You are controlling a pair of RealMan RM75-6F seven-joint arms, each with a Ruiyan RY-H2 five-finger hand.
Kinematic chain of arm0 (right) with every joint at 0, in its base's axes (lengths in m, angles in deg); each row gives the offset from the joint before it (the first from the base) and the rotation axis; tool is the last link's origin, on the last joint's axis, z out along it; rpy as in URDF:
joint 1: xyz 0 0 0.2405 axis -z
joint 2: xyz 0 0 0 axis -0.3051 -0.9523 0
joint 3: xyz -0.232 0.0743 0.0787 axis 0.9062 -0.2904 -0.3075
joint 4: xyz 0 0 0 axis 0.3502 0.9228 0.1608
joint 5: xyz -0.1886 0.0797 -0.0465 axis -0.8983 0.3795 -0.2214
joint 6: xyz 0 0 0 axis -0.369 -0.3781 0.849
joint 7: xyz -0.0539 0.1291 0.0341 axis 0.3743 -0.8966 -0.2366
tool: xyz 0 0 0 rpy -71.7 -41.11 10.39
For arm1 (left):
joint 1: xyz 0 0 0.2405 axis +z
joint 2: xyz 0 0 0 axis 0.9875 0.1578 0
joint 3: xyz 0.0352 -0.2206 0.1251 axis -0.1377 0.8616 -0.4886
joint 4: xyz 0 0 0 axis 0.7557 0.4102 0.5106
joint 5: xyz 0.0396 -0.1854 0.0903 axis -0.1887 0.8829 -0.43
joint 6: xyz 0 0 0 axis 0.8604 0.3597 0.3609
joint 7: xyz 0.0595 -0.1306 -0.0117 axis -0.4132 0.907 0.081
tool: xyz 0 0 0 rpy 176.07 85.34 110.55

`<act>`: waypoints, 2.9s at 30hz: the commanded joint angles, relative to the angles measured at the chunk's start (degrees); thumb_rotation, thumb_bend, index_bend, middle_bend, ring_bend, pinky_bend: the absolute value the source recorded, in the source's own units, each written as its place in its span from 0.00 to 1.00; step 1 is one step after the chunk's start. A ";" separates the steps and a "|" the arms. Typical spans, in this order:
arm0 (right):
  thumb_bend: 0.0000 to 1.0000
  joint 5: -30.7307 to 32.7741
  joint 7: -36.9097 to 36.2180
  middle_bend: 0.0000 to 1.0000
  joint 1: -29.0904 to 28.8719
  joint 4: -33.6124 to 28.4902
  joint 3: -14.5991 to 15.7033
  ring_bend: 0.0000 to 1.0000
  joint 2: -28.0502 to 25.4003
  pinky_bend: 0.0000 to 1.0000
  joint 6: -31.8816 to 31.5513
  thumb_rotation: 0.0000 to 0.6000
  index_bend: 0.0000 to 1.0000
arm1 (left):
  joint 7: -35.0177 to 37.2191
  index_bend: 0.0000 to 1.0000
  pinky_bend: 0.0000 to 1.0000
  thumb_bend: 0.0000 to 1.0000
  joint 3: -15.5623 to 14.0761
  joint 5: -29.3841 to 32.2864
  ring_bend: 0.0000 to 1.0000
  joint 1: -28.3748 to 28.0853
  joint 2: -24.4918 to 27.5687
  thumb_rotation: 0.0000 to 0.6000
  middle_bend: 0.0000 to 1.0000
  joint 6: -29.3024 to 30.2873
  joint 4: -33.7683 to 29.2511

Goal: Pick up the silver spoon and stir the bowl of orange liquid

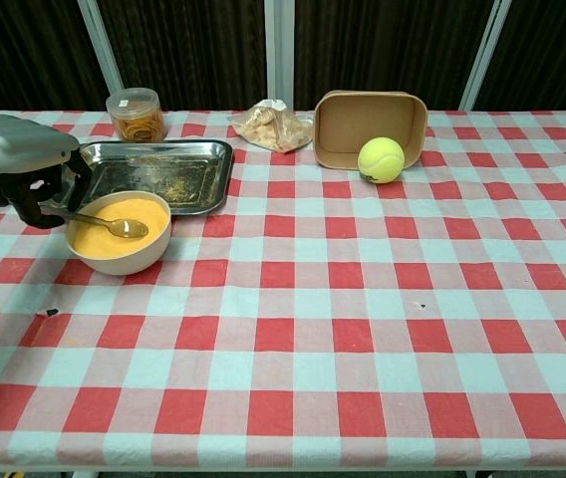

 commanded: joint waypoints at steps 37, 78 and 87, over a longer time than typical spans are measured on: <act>0.27 -0.14 -0.49 0.05 0.34 0.24 0.05 0.00 0.10 0.00 -0.30 1.00 0.00 | -28.66 0.64 0.97 0.41 -3.57 -4.94 0.96 -2.90 -3.63 1.00 0.98 19.26 -3.60; 0.27 0.12 -0.63 0.05 0.54 0.45 0.09 0.00 0.31 0.00 -0.02 1.00 0.00 | -31.52 0.66 0.98 0.41 0.73 -7.48 0.97 2.32 -10.66 1.00 0.99 18.12 -0.92; 0.27 0.00 -0.12 0.05 0.70 -0.08 0.06 0.00 0.10 0.00 -0.41 1.00 0.00 | -27.38 0.66 0.98 0.41 4.00 -2.65 0.97 1.74 -5.26 1.00 0.99 14.82 -5.58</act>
